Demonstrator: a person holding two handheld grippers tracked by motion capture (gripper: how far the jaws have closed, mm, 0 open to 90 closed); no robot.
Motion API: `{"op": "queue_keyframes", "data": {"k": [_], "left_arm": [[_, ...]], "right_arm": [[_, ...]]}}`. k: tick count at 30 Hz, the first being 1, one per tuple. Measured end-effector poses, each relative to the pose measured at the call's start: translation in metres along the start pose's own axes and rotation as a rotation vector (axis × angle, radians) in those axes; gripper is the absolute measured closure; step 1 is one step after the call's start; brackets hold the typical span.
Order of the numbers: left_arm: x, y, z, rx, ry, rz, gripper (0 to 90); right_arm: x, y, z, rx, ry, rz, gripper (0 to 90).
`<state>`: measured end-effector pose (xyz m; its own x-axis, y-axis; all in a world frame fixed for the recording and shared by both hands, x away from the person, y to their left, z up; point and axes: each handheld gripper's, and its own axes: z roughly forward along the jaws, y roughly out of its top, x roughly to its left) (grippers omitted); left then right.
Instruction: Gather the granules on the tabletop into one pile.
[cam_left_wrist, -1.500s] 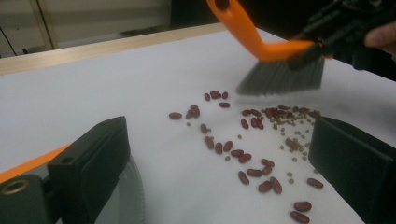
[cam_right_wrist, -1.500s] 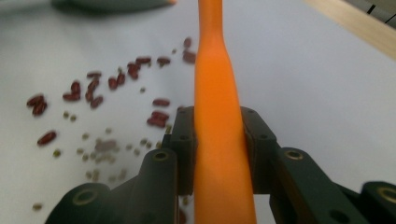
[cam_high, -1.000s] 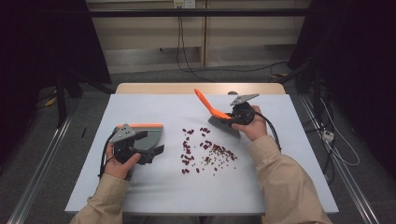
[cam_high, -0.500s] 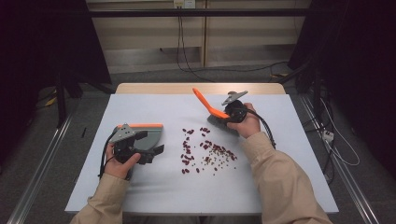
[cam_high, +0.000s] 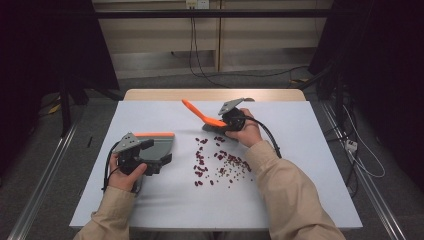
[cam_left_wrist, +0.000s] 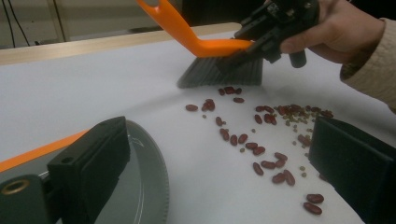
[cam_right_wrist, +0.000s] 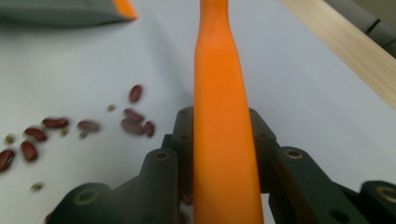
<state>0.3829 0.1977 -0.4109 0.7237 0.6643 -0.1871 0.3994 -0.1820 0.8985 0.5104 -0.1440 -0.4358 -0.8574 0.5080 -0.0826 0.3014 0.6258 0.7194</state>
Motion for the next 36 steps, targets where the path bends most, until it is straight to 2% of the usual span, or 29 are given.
{"op": "queue_keyframes", "data": {"k": [1,2,12,15,20,22,25,28,34,36], "left_arm": [[0.0,0.0,0.0,-0.001,0.001,0.001,5.4],[0.0,0.0,-0.001,0.004,0.001,0.003,5.4],[0.0,-0.001,-0.006,0.001,0.011,0.008,5.4],[0.001,-0.002,-0.008,0.002,0.016,0.009,5.4],[0.0,-0.002,-0.01,0.005,0.013,0.011,5.5],[0.0,-0.003,-0.01,0.004,0.013,0.012,5.4],[0.0,-0.003,-0.01,0.007,0.014,0.013,5.4],[0.001,-0.003,-0.011,0.008,0.014,0.009,5.4],[0.003,-0.004,-0.011,-0.003,0.016,-0.002,5.4],[0.003,-0.004,-0.012,0.0,0.02,-0.003,5.4]], "right_arm": [[0.003,0.0,-0.002,0.012,0.012,-0.01,71.3],[0.007,0.0,-0.005,0.02,0.032,-0.042,71.3],[0.034,-0.012,-0.026,0.044,0.132,-0.143,71.2],[0.041,-0.015,-0.031,0.046,0.145,-0.156,71.2],[0.045,-0.017,-0.037,0.029,0.169,-0.135,71.2],[0.044,-0.015,-0.04,0.009,0.156,-0.127,71.2],[0.036,-0.01,-0.042,-0.063,0.153,-0.076,71.2],[0.028,-0.003,-0.037,-0.071,0.117,-0.072,71.2],[0.014,0.014,-0.009,-0.095,0.078,-0.054,71.2],[0.01,0.021,0.002,-0.086,0.06,-0.056,71.2]]}}
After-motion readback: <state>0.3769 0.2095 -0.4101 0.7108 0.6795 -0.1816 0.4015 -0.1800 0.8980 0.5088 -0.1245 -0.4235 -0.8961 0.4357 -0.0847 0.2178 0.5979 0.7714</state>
